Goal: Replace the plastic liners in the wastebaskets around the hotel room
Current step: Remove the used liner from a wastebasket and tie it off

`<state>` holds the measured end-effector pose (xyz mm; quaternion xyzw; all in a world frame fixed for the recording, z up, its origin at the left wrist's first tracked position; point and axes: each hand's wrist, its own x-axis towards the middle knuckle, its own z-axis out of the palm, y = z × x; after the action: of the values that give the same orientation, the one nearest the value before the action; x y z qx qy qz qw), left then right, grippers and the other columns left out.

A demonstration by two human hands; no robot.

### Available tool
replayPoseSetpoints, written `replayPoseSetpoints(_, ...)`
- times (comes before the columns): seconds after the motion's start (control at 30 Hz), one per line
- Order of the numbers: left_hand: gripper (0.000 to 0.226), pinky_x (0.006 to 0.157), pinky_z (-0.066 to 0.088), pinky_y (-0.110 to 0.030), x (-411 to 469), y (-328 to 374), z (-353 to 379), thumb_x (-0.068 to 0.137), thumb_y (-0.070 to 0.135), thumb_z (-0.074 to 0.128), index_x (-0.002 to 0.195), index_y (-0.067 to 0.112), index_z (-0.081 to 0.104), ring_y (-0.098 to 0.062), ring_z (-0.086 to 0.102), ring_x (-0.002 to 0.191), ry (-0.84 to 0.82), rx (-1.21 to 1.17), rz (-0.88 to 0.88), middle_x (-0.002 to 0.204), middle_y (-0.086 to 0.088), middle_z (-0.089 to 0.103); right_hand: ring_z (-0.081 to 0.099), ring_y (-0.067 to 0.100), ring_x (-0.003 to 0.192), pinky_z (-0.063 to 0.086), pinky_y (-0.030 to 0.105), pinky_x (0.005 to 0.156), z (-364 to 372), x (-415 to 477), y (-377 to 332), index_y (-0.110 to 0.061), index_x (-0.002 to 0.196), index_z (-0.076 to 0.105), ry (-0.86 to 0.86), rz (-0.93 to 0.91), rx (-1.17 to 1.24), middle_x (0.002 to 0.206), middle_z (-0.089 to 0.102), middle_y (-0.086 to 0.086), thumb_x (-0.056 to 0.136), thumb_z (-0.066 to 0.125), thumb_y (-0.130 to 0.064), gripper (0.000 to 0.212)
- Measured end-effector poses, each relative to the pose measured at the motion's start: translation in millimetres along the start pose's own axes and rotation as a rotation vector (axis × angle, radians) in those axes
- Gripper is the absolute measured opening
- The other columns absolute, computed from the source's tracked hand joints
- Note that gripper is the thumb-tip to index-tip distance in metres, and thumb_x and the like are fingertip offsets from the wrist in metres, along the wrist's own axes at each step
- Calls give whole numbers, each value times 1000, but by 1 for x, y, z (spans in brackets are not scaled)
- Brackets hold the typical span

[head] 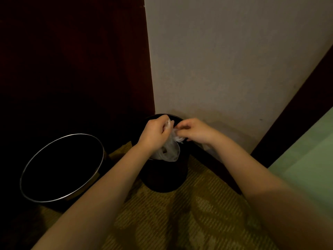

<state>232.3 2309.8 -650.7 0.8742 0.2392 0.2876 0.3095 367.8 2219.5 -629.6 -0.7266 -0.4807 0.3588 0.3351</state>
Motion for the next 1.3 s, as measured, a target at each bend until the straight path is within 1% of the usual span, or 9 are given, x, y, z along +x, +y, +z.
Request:
replayPoseSetpoints(0.13, 30, 53, 33, -22, 3, -6, 0, 100, 21, 44, 76, 5, 54, -11, 44, 56, -33, -24, -49, 62, 1, 46, 61, 20, 75, 53, 35, 76, -3, 1, 3, -9, 87, 67, -31, 36, -145, 81, 65, 10, 92, 61, -8, 7)
replayPoseSetpoints(0.33, 37, 55, 31, -30, 4, -5, 4, 104, 24, 31, 68, 21, 38, -14, 40, 55, -95, 32, -118, 63, 0, 42, 62, 14, 54, 51, 24, 54, -8, -7, -9, -11, 96, 52, -55, 152, 292, 68, 62, 8, 100, 43, -9, 10)
replayPoseSetpoints(0.47, 34, 55, 34, -34, 6, -4, 1, 104, 27, 30, 72, 18, 41, -17, 43, 55, -74, 78, -117, 63, -2, 45, 72, 25, 79, 56, 36, 72, 0, -19, -4, -17, 141, 27, -264, 240, 482, 83, 73, 15, 104, 38, -18, 39)
replayPoseSetpoints(0.6, 32, 57, 36, -34, 9, -5, -2, 103, 28, 30, 80, 11, 45, -20, 45, 57, -73, 120, -172, 66, -4, 47, 64, 22, 106, 52, 38, 89, 21, -14, 12, -11, 128, 49, -136, 229, 540, 107, 68, 10, 101, 44, -17, 28)
replayPoseSetpoints(0.73, 36, 61, 41, -32, 10, -3, -4, 103, 30, 32, 75, 13, 46, -19, 51, 61, -23, -44, -291, 67, -3, 49, 56, 21, 90, 42, 39, 80, 31, -4, 21, -21, 76, 49, 101, -51, 77, 87, 58, 5, 96, 49, -14, 22)
replayPoseSetpoints(0.83, 35, 69, 42, -35, 12, -4, -5, 103, 28, 33, 86, 5, 52, -21, 51, 72, 4, -121, -359, 75, -7, 50, 54, 21, 117, 46, 41, 92, 34, -6, 29, -15, 77, 54, 230, -261, -389, 116, 64, 7, 95, 52, -17, 18)
replayPoseSetpoints(0.93, 31, 70, 41, -33, 13, -2, -3, 103, 27, 34, 83, 9, 51, -18, 51, 73, 32, -197, -408, 74, -4, 50, 57, 24, 102, 49, 40, 81, 40, -11, 38, -17, 75, 60, 418, -344, -661, 102, 66, 1, 91, 57, -25, 18)
replayPoseSetpoints(1.17, 18, 67, 47, -22, 11, 16, 1, 91, 23, 62, 95, 7, 57, -14, 55, 73, -60, -311, -443, 79, -2, 55, 48, 26, 109, 42, 39, 87, 51, -12, 45, -18, 102, 74, 414, -308, -754, 116, 61, 2, 92, 57, -26, 22)
replayPoseSetpoints(1.3, 23, 87, 52, -41, 11, 17, -3, 84, 14, 68, 104, 13, 56, -24, 60, 95, -125, -180, -484, 96, -6, 59, 53, 20, 104, 43, 36, 89, 45, -6, 50, -21, 94, 72, 261, -200, -435, 109, 62, -2, 88, 67, -28, 11)
